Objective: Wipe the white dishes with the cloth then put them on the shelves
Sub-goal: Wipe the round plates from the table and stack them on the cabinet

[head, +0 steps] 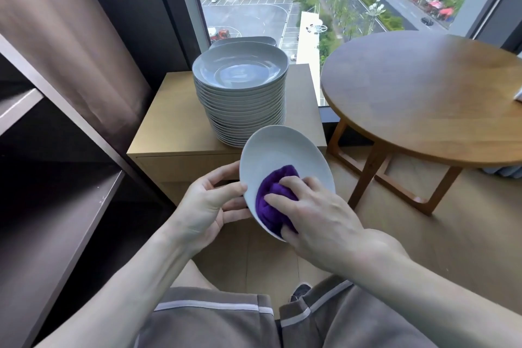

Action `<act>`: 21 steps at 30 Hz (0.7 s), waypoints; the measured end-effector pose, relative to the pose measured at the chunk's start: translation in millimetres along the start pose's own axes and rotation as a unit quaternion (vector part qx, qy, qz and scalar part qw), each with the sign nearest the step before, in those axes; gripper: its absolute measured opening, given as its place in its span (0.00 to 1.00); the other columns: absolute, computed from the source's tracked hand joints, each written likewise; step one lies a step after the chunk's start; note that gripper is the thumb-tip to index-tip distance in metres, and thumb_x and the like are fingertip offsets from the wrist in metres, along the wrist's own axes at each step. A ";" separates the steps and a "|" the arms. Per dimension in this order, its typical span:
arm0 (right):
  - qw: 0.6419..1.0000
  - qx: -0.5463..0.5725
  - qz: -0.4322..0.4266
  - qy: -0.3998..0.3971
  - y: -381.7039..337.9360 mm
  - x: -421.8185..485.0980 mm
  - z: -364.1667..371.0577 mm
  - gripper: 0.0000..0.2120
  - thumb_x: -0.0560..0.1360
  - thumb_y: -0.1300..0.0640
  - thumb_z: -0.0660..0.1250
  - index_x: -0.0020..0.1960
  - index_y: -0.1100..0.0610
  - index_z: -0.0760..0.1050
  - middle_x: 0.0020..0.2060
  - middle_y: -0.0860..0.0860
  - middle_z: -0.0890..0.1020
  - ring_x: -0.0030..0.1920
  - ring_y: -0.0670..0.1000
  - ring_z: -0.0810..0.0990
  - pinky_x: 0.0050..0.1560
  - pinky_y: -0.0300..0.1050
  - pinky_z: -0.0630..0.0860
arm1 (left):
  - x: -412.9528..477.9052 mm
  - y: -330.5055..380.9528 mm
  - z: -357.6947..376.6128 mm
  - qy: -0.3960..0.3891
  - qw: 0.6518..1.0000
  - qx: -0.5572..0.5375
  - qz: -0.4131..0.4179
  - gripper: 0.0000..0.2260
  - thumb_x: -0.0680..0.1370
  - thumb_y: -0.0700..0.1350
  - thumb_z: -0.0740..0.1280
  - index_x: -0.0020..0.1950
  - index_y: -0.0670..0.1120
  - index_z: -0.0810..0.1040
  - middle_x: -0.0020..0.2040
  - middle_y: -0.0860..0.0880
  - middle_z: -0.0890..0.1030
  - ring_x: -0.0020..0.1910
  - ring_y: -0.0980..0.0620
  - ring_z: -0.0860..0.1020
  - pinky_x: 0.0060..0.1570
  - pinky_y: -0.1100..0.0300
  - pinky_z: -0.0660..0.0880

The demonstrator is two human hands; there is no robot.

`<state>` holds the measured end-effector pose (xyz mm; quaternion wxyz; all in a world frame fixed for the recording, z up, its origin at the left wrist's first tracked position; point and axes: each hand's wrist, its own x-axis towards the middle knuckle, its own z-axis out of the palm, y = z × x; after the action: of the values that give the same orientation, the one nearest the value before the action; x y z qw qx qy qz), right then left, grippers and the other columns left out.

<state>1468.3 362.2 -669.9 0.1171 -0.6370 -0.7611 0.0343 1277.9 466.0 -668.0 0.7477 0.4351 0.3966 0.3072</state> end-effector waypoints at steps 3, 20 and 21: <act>0.999 0.026 -0.012 0.041 5.1 2.2 -4.4 0.21 0.73 0.51 0.69 0.66 0.49 0.77 0.64 0.54 0.78 0.57 0.60 0.78 0.44 0.55 0.83 | -2.3 -4.3 5.5 -0.032 0.999 -0.001 -0.015 0.26 0.72 0.39 0.76 0.71 0.44 0.78 0.59 0.35 0.85 0.51 0.38 0.86 0.44 0.49 0.85; 0.984 -0.013 0.165 0.067 40.8 12.2 -5.4 0.21 0.79 0.48 0.65 0.71 0.47 0.72 0.67 0.52 0.73 0.59 0.58 0.72 0.50 0.52 0.77 | -12.4 -18.9 19.8 -0.034 0.999 0.011 -0.026 0.28 0.70 0.40 0.77 0.69 0.45 0.79 0.54 0.36 0.86 0.46 0.42 0.87 0.41 0.52 0.84; 0.984 -0.016 0.169 0.061 41.2 12.4 -4.7 0.21 0.79 0.48 0.65 0.71 0.47 0.72 0.67 0.52 0.73 0.59 0.58 0.72 0.50 0.52 0.77 | -12.8 -18.2 18.3 -0.031 0.999 0.012 -0.023 0.29 0.68 0.41 0.79 0.69 0.45 0.79 0.55 0.36 0.86 0.47 0.42 0.87 0.41 0.52 0.84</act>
<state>1506.9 381.6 -671.9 0.1454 -0.7595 -0.6341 0.0026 1289.3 440.4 -674.5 0.7613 0.4440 0.3867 0.2717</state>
